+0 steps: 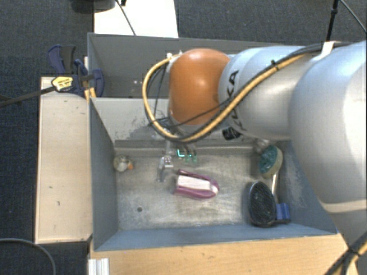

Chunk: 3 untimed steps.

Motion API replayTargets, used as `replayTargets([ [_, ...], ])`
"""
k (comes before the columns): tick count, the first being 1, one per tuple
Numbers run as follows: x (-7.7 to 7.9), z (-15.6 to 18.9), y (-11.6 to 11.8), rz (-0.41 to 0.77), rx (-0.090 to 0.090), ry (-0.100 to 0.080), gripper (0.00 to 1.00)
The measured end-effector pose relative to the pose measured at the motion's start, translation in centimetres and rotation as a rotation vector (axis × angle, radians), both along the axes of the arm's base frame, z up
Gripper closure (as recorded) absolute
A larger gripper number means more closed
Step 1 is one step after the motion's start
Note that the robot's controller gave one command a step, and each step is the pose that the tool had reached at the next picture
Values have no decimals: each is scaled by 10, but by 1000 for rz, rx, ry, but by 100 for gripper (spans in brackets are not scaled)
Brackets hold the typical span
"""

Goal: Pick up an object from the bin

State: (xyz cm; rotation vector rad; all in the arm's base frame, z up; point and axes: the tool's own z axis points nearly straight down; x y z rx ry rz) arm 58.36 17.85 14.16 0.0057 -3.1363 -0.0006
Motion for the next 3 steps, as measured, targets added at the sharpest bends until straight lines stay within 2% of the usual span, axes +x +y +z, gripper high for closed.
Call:
replayTargets([
  [1,-56,17,-52,174,-1,-6,0],
  [2,-60,-48,-96,452,4,-30,0],
  [3,-59,-48,-99,443,3,-32,100],
])
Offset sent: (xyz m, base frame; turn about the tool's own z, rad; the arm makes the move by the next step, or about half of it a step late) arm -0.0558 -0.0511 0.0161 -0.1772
